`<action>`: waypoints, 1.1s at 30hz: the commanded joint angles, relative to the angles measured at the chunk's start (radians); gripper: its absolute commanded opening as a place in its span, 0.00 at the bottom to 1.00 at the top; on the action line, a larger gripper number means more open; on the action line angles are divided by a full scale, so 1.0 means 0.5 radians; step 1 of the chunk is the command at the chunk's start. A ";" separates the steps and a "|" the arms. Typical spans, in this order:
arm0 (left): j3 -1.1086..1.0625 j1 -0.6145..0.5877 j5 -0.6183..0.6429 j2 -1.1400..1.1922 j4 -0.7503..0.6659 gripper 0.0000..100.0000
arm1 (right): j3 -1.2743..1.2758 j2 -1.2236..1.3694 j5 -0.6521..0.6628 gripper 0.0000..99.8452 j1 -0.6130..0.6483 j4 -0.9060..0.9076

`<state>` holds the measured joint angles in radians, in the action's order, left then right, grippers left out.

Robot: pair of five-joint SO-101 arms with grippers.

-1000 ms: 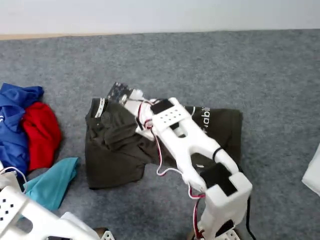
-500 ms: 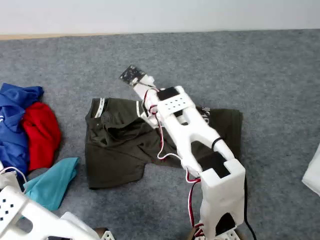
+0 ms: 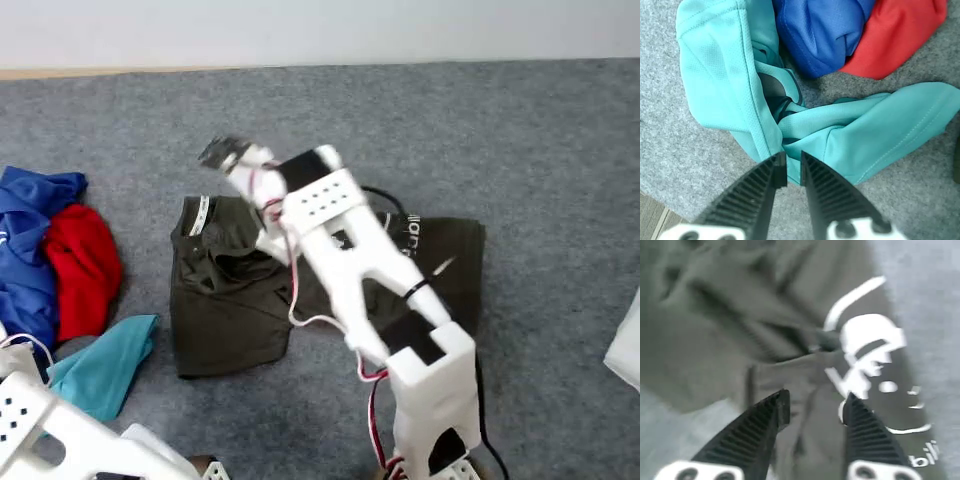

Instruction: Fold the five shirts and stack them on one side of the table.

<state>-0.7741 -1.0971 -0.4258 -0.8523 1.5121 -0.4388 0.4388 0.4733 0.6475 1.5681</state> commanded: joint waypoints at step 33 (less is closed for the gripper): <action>0.002 0.012 0.012 -0.037 -0.028 0.06 | -0.098 0.382 0.187 0.01 -0.063 -0.968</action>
<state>-0.7756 -1.0971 -0.4258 -0.8523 1.5121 -0.4404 0.6536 0.5547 0.6229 1.0372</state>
